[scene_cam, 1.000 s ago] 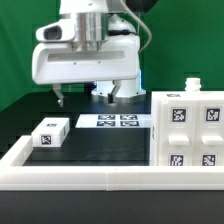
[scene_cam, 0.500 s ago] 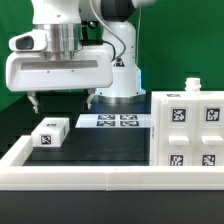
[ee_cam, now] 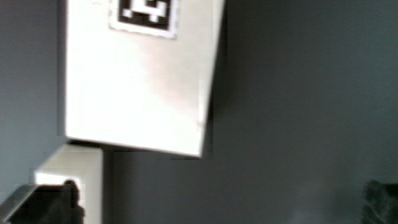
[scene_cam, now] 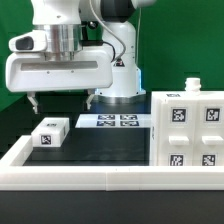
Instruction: Assemble cabinet
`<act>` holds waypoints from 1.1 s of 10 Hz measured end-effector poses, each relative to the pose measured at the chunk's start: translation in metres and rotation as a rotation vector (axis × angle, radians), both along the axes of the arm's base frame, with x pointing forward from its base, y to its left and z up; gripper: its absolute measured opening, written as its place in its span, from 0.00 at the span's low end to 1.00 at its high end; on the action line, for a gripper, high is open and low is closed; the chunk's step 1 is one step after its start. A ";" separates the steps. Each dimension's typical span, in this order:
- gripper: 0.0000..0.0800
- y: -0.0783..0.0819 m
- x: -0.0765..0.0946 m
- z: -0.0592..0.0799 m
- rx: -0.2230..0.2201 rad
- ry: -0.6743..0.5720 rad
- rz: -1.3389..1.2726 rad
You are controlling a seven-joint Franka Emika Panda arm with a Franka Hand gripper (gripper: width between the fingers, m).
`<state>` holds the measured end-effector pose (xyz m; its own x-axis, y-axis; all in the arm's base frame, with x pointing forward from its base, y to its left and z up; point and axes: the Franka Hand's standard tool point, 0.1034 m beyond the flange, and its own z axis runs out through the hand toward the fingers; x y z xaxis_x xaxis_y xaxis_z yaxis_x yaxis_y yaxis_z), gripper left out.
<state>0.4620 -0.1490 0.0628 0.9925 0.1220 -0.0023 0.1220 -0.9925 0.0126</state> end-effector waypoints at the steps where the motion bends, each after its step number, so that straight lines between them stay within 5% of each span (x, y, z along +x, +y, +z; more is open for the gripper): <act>1: 1.00 -0.006 -0.008 -0.006 -0.007 0.004 -0.013; 11: 1.00 -0.028 -0.034 -0.034 -0.015 0.032 0.007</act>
Offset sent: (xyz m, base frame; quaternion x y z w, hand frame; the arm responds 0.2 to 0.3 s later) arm -0.0078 -0.0088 -0.0136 0.0102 0.0195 -0.0033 0.9998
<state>0.4282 -0.1771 0.0284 0.9911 0.1283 -0.0355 0.1292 -0.9913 0.0235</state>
